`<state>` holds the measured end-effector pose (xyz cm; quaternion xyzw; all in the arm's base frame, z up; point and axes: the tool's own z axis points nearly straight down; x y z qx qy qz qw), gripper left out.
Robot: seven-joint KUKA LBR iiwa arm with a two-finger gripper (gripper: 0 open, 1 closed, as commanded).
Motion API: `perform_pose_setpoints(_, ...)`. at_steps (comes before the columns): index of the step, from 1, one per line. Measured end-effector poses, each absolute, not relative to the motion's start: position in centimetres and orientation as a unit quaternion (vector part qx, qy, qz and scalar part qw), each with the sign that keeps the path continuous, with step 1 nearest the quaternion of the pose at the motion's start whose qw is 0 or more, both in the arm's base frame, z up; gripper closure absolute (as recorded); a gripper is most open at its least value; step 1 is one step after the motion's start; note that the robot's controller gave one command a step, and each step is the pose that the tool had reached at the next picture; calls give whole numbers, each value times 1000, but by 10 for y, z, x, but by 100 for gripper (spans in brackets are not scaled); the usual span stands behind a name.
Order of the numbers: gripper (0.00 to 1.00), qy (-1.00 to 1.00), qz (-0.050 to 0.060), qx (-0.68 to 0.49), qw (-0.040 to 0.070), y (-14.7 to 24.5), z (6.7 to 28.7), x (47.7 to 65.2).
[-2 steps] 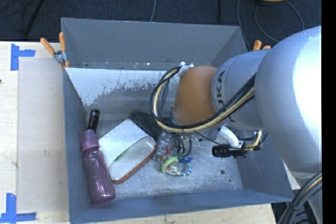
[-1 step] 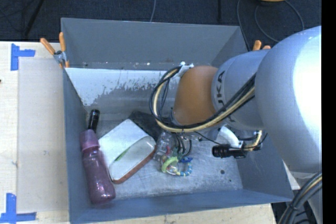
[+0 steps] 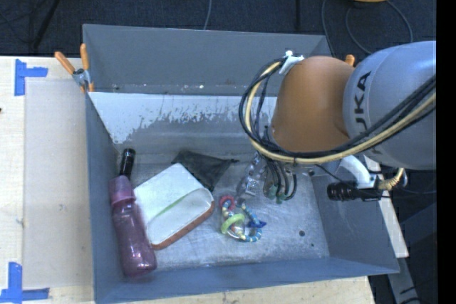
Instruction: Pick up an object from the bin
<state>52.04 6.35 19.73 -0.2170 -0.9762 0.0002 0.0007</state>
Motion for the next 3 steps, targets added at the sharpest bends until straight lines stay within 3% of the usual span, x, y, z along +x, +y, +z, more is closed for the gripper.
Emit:
perform_pose_setpoints(1, 0, -976, 0, -217, 1, 63, 197, 520)
perform_pose_setpoints(2, 0, -976, 0, -218, 1, 63, 197, 520)
perform_pose_setpoints(3, 0, -978, -1, -207, -4, 58, 163, 511)
